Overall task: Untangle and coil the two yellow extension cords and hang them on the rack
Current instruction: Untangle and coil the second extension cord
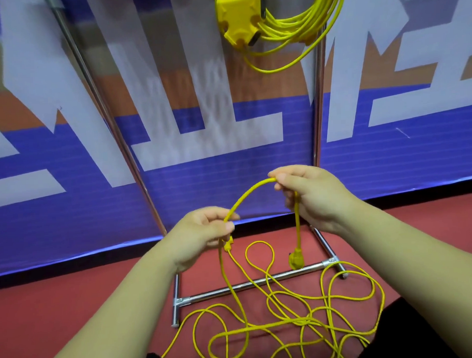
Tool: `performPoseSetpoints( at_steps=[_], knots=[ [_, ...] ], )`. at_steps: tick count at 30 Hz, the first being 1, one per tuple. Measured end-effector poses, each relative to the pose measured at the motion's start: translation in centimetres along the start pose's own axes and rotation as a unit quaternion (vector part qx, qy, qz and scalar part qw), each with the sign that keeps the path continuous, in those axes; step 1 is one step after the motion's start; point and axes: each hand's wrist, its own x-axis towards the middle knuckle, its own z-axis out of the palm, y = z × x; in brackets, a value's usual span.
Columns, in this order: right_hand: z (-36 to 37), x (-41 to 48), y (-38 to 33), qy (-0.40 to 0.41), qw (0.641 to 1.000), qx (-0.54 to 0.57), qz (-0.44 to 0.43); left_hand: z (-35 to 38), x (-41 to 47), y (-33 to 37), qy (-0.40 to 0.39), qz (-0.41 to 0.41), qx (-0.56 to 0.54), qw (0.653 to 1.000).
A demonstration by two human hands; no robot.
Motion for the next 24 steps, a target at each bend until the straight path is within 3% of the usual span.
performPoseSetpoints(
  at_steps=[2,4,5,7,9,13,17,20,24],
  knots=[
    [-0.6,0.7,-0.6,0.046,0.995,0.084,-0.003,-0.9,0.1,-2.5,-0.063,-0.077,0.093,0.991],
    [-1.8,1.3,-0.9,0.089,0.988,0.126,-0.002,-1.6,0.4,-4.7,-0.02,-0.116,0.156,0.981],
    [-2.6,1.4,-0.8,0.101,0.988,0.114,0.005,-1.8,0.8,-5.4,0.029,-0.122,0.126,0.984],
    [-3.8,1.4,0.0,0.097,0.994,0.02,0.038,-2.0,1.8,-5.5,0.135,-0.11,0.005,0.985],
    [-4.6,1.3,1.0,0.068,0.989,-0.111,0.07,-1.8,2.3,-3.9,0.189,-0.08,-0.08,0.975],
    [-4.7,1.4,2.2,0.017,0.949,-0.308,0.066,-0.9,2.1,-0.5,0.181,-0.026,-0.192,0.964],
    [-4.1,1.1,2.3,-0.026,0.921,-0.384,0.06,0.2,1.4,1.5,0.143,0.009,-0.226,0.963],
    [-3.6,0.9,1.9,-0.028,0.929,-0.366,0.044,0.7,1.0,1.5,0.134,0.014,-0.194,0.972],
    [-2.6,0.4,1.2,-0.023,0.974,-0.221,0.052,1.2,0.6,0.9,0.128,0.003,-0.097,0.987]
  ],
)
